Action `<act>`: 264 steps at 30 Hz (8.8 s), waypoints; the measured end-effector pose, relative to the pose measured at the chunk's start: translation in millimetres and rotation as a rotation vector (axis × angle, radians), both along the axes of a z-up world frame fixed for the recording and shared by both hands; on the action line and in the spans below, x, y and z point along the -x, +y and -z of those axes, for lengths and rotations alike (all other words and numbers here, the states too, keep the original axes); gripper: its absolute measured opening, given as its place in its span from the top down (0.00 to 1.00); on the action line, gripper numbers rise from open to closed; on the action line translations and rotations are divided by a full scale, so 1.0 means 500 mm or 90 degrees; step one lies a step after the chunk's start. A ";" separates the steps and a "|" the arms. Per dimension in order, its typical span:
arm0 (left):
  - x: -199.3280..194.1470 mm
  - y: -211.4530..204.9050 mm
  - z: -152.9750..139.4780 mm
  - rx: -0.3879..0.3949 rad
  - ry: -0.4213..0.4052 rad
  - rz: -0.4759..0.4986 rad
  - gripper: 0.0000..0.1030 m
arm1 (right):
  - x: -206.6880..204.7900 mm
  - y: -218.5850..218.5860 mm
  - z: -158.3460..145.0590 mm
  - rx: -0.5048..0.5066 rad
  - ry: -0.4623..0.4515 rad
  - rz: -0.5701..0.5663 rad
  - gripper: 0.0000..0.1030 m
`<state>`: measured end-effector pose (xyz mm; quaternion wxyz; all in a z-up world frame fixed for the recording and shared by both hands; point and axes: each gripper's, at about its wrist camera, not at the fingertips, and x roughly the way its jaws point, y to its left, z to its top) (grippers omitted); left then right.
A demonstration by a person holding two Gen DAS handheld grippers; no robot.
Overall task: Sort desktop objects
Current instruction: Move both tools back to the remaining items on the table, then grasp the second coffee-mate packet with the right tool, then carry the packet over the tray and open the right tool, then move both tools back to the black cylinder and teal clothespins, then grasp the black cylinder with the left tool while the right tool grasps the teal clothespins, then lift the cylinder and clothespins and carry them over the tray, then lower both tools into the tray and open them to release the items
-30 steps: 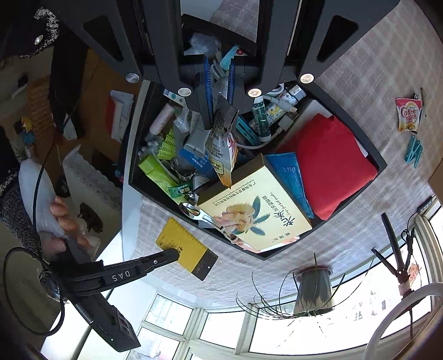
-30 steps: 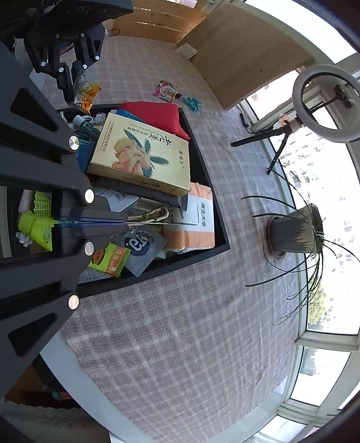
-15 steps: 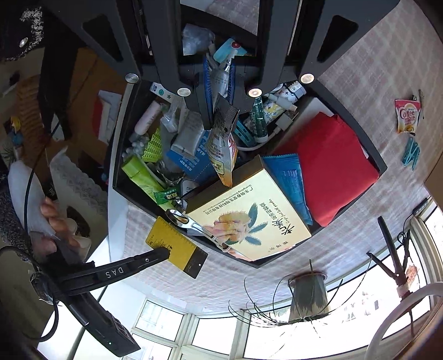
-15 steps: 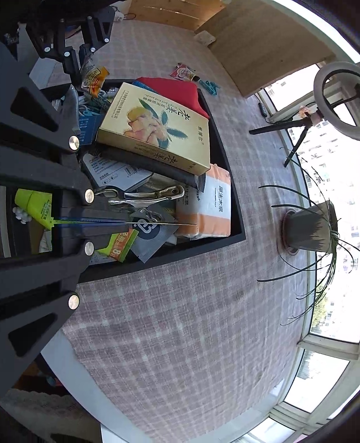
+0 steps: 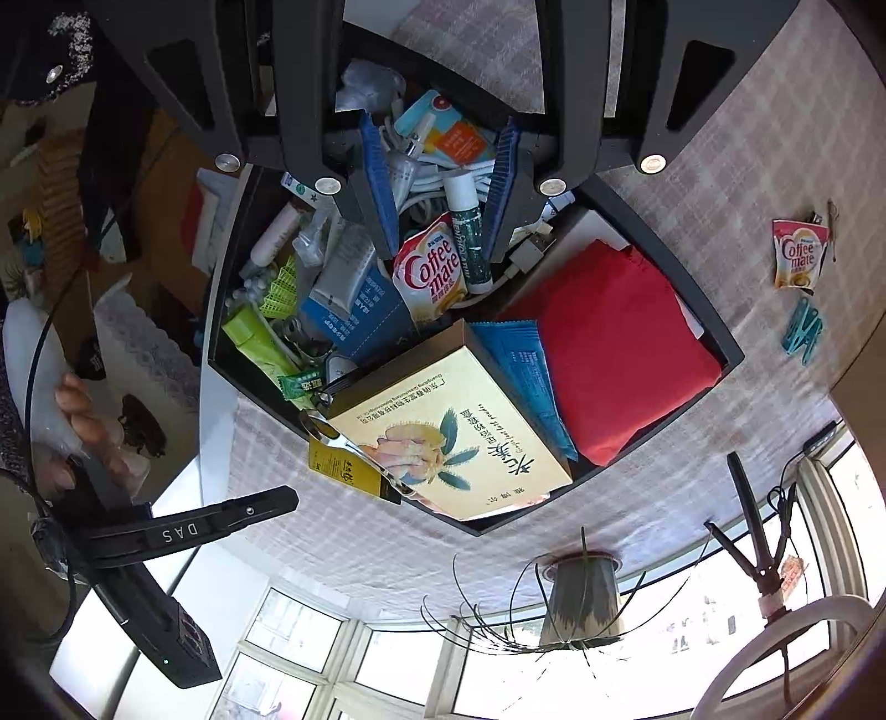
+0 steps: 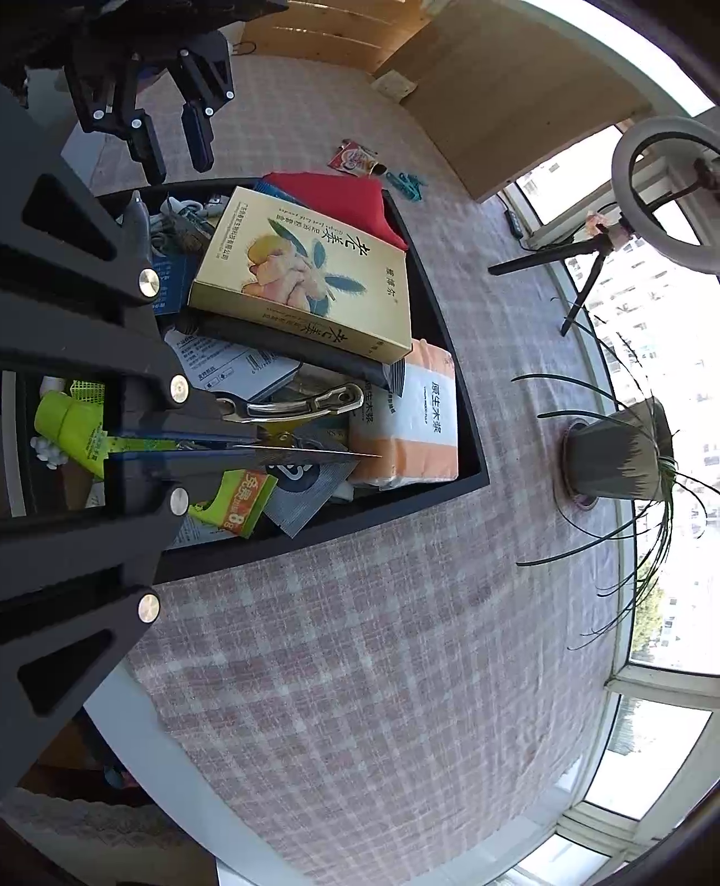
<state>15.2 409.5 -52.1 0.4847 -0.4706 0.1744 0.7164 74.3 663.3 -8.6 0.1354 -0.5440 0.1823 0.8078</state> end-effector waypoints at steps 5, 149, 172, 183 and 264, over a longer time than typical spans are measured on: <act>0.039 -0.054 0.004 0.014 0.007 -0.039 0.67 | 0.020 -0.041 -0.034 0.000 0.032 -0.026 0.97; 0.537 -0.301 0.194 0.114 0.009 -0.171 0.82 | 0.713 -0.405 0.159 0.126 -0.054 -0.200 0.77; 0.519 -0.461 0.182 0.108 -0.028 -0.287 0.82 | 0.800 -0.503 0.269 -0.005 -0.139 -0.352 0.69; 0.529 -0.488 0.182 0.100 -0.039 -0.314 0.82 | 0.818 -0.452 0.285 0.030 -0.143 -0.286 0.69; -0.157 0.165 0.023 0.049 -0.032 0.124 0.80 | -0.149 0.026 0.105 0.128 -0.009 0.083 0.79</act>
